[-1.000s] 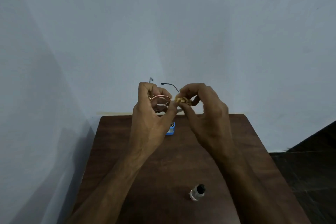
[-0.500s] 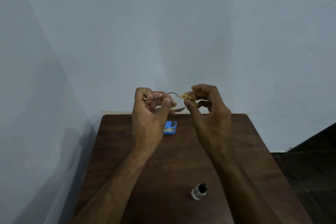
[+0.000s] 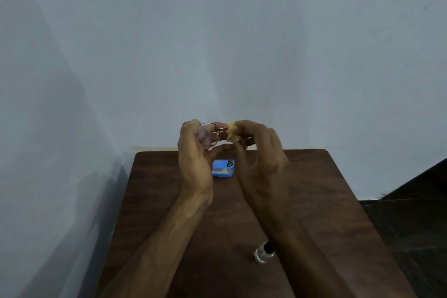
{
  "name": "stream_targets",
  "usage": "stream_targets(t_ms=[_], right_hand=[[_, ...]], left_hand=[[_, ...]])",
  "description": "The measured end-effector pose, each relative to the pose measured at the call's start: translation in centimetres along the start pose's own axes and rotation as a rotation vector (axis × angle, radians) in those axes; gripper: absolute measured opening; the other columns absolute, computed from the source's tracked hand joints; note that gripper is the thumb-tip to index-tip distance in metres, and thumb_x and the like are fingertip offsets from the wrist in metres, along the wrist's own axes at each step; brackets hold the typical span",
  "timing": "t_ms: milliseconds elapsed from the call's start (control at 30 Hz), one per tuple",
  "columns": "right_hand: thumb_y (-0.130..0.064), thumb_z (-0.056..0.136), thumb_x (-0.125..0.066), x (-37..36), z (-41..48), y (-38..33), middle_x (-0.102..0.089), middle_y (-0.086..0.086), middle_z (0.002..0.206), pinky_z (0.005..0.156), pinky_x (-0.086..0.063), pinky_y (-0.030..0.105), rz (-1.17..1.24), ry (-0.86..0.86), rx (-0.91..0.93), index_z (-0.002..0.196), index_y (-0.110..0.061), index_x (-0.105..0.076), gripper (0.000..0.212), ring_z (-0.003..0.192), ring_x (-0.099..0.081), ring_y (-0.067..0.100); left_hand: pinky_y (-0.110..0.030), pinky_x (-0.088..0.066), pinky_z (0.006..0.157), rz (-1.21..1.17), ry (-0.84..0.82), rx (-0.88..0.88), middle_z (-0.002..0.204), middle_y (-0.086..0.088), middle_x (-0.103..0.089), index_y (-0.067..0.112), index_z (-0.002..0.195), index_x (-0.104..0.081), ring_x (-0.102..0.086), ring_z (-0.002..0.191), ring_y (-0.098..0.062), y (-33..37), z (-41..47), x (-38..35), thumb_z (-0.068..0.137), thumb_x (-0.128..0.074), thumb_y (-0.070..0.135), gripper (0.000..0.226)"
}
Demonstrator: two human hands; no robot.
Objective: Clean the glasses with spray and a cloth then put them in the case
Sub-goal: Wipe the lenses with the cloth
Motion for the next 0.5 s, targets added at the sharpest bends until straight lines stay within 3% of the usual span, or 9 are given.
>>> stream_targets(t_ms=[67, 133, 233, 300, 433, 500], right_hand=[[0.002, 0.092, -0.077, -0.2, -0.6, -0.6, -0.073, 0.004, 0.109, 0.084, -0.059, 0.037, -0.020, -0.019, 0.071, 0.116, -0.005, -0.073, 0.026, 0.096, -0.069, 0.024], [0.002, 0.092, -0.077, 0.4, -0.4, 0.3, -0.071, 0.005, 0.110, 0.083, -0.060, 0.039, -0.002, 0.031, 0.015, 0.117, -0.005, -0.073, 0.026, 0.097, -0.069, 0.024], [-0.003, 0.092, -0.078, 0.6, 0.7, 0.9, -0.068, 0.004, 0.119, 0.084, -0.060, 0.032, -0.030, 0.022, -0.089, 0.121, -0.009, -0.071, 0.030, 0.103, -0.068, 0.020], [-0.003, 0.090, -0.079, -0.1, 0.6, 0.7, -0.070, 0.001, 0.114, 0.081, -0.057, 0.030, -0.114, -0.023, -0.089, 0.114, -0.013, -0.074, 0.026, 0.099, -0.067, 0.021], [-0.006, 0.091, -0.077, -1.0, -0.6, -0.8, -0.072, -0.001, 0.104, 0.077, -0.054, 0.031, -0.096, -0.015, -0.050, 0.100, -0.012, -0.076, 0.012, 0.095, -0.066, 0.020], [-0.006, 0.093, -0.078, -1.7, -1.5, -2.4, -0.073, 0.001, 0.100, 0.080, -0.054, 0.031, -0.033, -0.031, 0.016, 0.098, -0.011, -0.078, 0.007, 0.093, -0.066, 0.021]], left_hand=[[-0.040, -0.058, 0.080, -0.030, -0.004, 0.037, 0.084, -0.004, -0.079, 0.026, 0.060, -0.076, -0.074, 0.082, -0.020, -0.1, 0.0, -0.1, 0.111, -0.031, 0.024, 0.068], [-0.044, -0.058, 0.079, -0.066, -0.001, 0.064, 0.091, -0.012, -0.080, 0.023, 0.060, -0.073, -0.074, 0.081, -0.027, -0.1, -0.3, -0.2, 0.110, -0.031, 0.021, 0.066], [-0.051, -0.059, 0.086, -0.088, 0.019, 0.078, 0.101, -0.018, -0.080, 0.017, 0.077, -0.065, -0.076, 0.086, -0.032, -0.4, -0.7, 0.0, 0.110, -0.034, 0.021, 0.045], [-0.051, -0.058, 0.091, -0.088, 0.044, 0.077, 0.106, -0.018, -0.080, 0.012, 0.090, -0.061, -0.075, 0.091, -0.034, -0.8, -0.6, 0.3, 0.110, -0.038, 0.021, 0.032], [-0.040, -0.057, 0.086, -0.190, 0.078, 0.199, 0.111, -0.018, -0.078, 0.012, 0.106, -0.065, -0.072, 0.103, -0.035, -2.1, -1.0, 0.5, 0.107, -0.046, 0.021, 0.021], [-0.039, -0.055, 0.091, -0.278, 0.043, 0.258, 0.117, -0.024, -0.077, 0.012, 0.109, -0.062, -0.072, 0.106, -0.036, -2.2, -1.5, -0.1, 0.107, -0.044, 0.022, 0.021]])
Point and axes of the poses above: each hand's wrist, its own z-axis towards the middle knuckle, its own x-axis out of the back of the hand, y = z × x, the point moved 7 cm from there along z, towards the middle knuckle
